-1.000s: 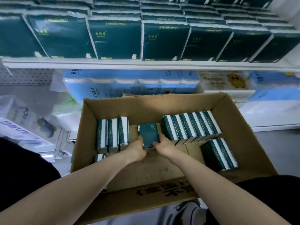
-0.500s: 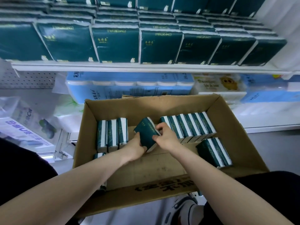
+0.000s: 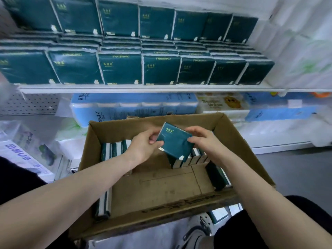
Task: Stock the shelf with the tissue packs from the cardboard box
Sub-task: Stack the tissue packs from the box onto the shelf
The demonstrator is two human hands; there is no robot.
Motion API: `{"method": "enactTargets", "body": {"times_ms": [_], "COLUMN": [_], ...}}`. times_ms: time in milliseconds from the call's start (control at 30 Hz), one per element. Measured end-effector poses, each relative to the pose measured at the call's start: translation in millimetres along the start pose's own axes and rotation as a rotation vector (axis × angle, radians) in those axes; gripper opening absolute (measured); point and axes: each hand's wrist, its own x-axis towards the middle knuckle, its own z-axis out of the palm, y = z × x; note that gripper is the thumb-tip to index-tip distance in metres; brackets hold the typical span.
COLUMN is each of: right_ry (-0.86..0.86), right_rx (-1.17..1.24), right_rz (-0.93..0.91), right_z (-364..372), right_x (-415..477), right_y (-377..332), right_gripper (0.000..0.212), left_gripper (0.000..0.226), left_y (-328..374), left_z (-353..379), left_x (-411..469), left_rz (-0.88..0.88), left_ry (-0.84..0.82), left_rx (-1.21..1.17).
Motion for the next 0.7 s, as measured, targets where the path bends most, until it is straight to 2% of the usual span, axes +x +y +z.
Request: {"method": "enactTargets", "body": {"times_ms": [167, 267, 367, 500, 633, 700], "right_ry": [0.153, 0.251, 0.28, 0.331, 0.449, 0.508], "right_rx": [0.111, 0.115, 0.159, 0.148, 0.066, 0.031], "right_rz": [-0.1, -0.183, -0.308, -0.434, -0.523, -0.548], "right_z": [-33, -54, -81, -115, -146, -160], "right_x": [2, 7, 11, 21, 55, 73], "right_y": [-24, -52, -89, -141, -177, -186], "right_gripper": [0.038, 0.036, 0.036, 0.027, 0.021, 0.022], "left_gripper": [0.048, 0.047, 0.042, 0.038, 0.037, 0.036], "left_y": [50, 85, 124, 172, 212, 226], "left_z": [-14, -23, -31, -44, -53, -54], "left_x": [10, 21, 34, 63, 104, 126], "left_rz": [0.053, 0.16, 0.302, 0.406, 0.505, 0.494], "left_ry": [0.055, 0.108, 0.162, 0.187, 0.304, 0.314], "left_rx": [-0.016, -0.008, -0.011, -0.04, 0.111, 0.148]}}
